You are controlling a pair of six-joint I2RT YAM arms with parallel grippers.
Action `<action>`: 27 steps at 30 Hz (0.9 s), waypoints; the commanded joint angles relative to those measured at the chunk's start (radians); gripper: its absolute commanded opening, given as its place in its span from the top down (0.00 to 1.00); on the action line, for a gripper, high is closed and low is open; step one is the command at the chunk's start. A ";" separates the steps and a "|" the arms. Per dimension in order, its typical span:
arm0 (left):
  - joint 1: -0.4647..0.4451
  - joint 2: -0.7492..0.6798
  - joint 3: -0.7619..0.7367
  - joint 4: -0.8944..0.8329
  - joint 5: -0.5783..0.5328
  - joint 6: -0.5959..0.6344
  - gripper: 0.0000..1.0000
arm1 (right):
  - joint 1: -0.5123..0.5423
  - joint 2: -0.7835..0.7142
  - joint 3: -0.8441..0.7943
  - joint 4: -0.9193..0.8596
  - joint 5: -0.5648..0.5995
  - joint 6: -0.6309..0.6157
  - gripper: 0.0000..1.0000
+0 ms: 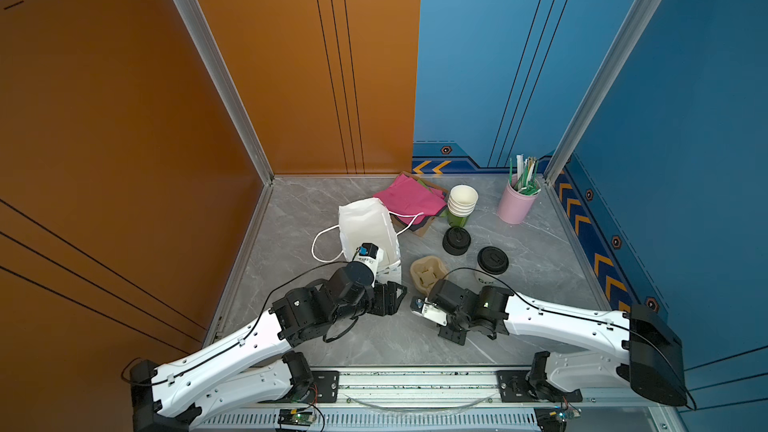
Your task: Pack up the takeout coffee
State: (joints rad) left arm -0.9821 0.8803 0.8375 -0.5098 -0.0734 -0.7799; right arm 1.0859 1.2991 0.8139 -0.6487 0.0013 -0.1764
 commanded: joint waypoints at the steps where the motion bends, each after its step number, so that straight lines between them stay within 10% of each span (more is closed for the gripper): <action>1: 0.008 -0.013 -0.015 0.015 0.012 -0.009 0.25 | -0.007 0.000 -0.010 0.011 -0.022 0.008 0.89; 16: 0.009 -0.005 -0.021 0.024 0.015 -0.017 0.25 | -0.071 -0.081 0.001 -0.016 -0.091 0.019 0.92; 27: 0.010 -0.006 -0.026 0.028 0.018 -0.021 0.25 | -0.195 -0.017 0.025 -0.034 -0.367 0.063 0.92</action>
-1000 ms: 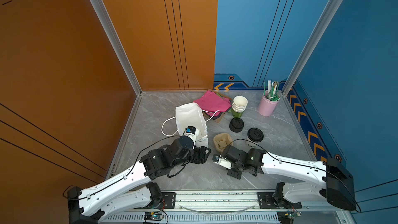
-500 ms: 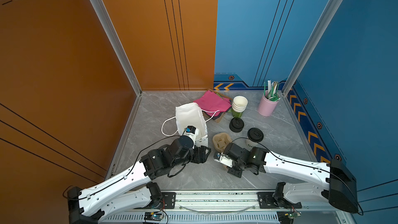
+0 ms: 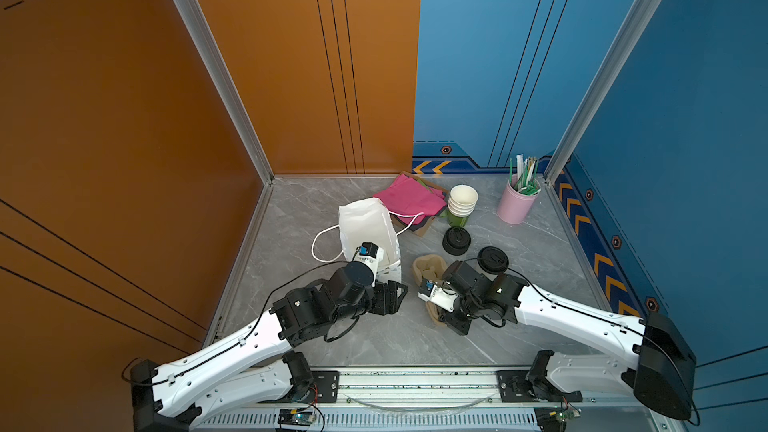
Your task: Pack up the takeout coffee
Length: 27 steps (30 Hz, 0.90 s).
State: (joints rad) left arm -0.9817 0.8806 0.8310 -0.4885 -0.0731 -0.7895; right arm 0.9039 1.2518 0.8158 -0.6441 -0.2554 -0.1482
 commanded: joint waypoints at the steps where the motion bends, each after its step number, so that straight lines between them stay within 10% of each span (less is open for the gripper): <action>1: 0.009 -0.006 -0.020 0.008 0.019 -0.011 0.25 | -0.019 0.045 0.033 -0.046 -0.125 0.035 0.92; 12: 0.009 -0.031 -0.040 0.013 0.017 -0.017 0.26 | -0.085 0.170 0.126 -0.132 -0.229 0.031 0.95; 27: -0.022 -0.043 -0.099 0.053 0.041 -0.079 0.28 | -0.086 0.090 0.200 -0.218 -0.092 0.037 0.96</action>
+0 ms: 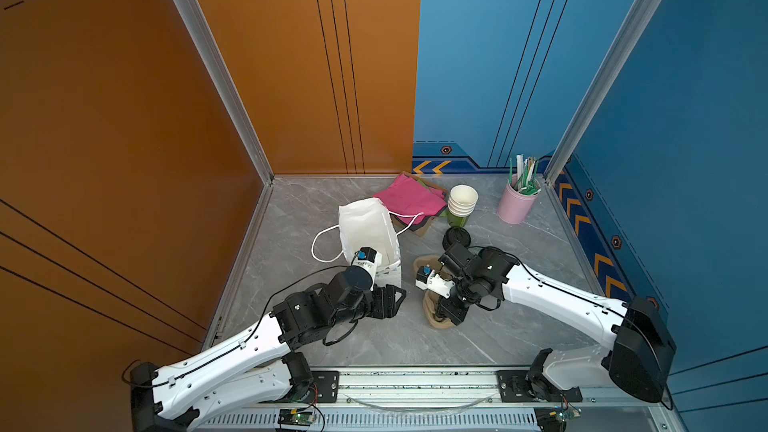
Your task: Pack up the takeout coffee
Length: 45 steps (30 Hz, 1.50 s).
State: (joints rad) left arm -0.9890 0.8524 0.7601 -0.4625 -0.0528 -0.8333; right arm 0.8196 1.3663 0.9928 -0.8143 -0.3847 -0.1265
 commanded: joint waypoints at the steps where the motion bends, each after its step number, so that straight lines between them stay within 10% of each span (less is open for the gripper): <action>1: -0.023 -0.015 -0.046 0.047 0.028 -0.052 0.29 | -0.002 -0.028 0.020 -0.047 0.038 0.016 0.96; 30: -0.026 -0.028 -0.081 0.113 0.022 -0.072 0.29 | 0.119 -0.107 0.203 -0.142 0.442 -0.070 0.98; 45: -0.011 -0.039 -0.077 0.106 0.024 -0.066 0.28 | 0.221 -0.100 0.001 -0.051 0.516 -0.158 0.90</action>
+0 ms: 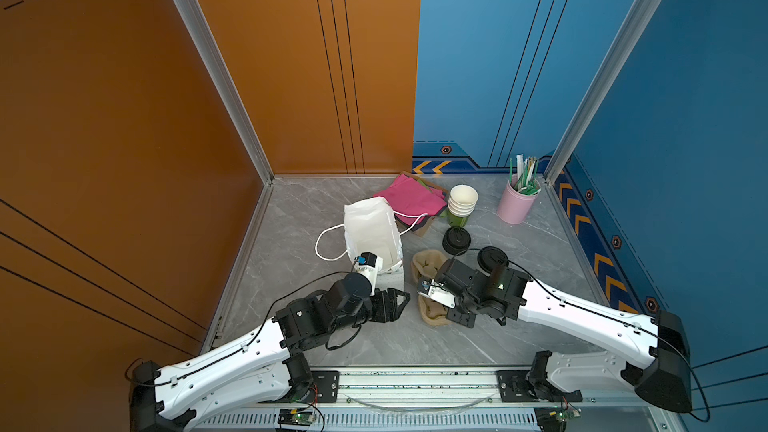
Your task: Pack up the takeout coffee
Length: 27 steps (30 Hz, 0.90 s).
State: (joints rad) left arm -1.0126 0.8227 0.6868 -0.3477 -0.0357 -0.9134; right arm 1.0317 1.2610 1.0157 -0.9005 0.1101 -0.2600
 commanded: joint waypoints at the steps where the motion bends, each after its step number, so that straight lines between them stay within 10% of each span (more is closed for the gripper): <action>1: 0.014 -0.011 -0.002 -0.011 0.007 0.015 0.28 | 0.008 0.005 -0.024 0.039 0.018 -0.025 0.87; 7: 0.020 -0.013 0.002 -0.014 0.005 0.020 0.28 | 0.007 -0.027 -0.023 0.054 -0.029 -0.020 0.60; 16: 0.028 -0.019 0.003 -0.020 0.007 0.022 0.27 | -0.028 -0.107 0.023 0.077 -0.147 0.039 0.45; 27: 0.035 -0.033 0.014 -0.026 0.004 0.027 0.25 | -0.189 -0.061 0.096 0.130 0.041 0.462 0.20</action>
State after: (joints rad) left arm -0.9882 0.8059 0.6868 -0.3534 -0.0353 -0.9062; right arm 0.8639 1.1408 1.0939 -0.7624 0.0647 0.0399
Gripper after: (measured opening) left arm 0.744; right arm 0.793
